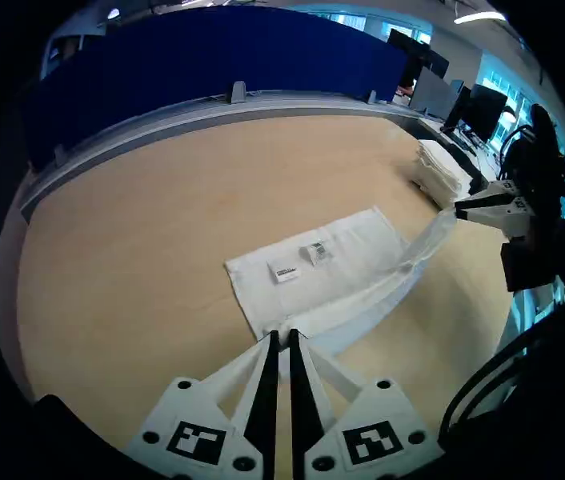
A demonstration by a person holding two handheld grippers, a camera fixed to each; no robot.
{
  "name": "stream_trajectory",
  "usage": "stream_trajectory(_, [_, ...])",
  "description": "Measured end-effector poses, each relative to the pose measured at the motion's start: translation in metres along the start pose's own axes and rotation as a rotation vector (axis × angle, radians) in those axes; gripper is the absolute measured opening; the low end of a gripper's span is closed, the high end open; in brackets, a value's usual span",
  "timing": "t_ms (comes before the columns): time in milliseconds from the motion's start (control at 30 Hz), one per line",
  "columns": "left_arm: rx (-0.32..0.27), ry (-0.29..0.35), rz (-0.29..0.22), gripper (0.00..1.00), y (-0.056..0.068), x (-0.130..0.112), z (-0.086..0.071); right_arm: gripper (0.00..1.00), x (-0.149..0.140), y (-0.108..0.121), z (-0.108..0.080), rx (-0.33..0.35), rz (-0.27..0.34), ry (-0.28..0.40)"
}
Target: Fold towel
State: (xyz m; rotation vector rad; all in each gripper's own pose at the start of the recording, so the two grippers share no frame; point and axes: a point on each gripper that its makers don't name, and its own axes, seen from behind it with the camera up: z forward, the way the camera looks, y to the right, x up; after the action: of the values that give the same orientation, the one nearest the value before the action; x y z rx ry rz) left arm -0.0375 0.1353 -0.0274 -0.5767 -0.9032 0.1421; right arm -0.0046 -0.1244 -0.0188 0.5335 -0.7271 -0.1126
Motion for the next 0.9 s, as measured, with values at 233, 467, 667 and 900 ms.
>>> stream_trajectory(233, [0.015, 0.010, 0.049, 0.09, -0.010, 0.020, 0.015, 0.13, 0.007, 0.010, 0.014, -0.018, 0.010, 0.003])
stream_trajectory(467, [0.015, -0.001, 0.068, 0.09, -0.014, 0.024, 0.029, 0.13, 0.006, 0.019, 0.025, -0.025, 0.032, -0.003])
stream_trajectory(667, [0.008, -0.010, 0.079, 0.09, -0.015, 0.020, 0.039, 0.13, 0.002, 0.023, 0.035, -0.027, 0.040, -0.017])
stream_trajectory(900, [0.006, -0.015, 0.078, 0.09, -0.021, 0.016, 0.052, 0.13, -0.008, 0.029, 0.054, -0.029, 0.050, -0.044])
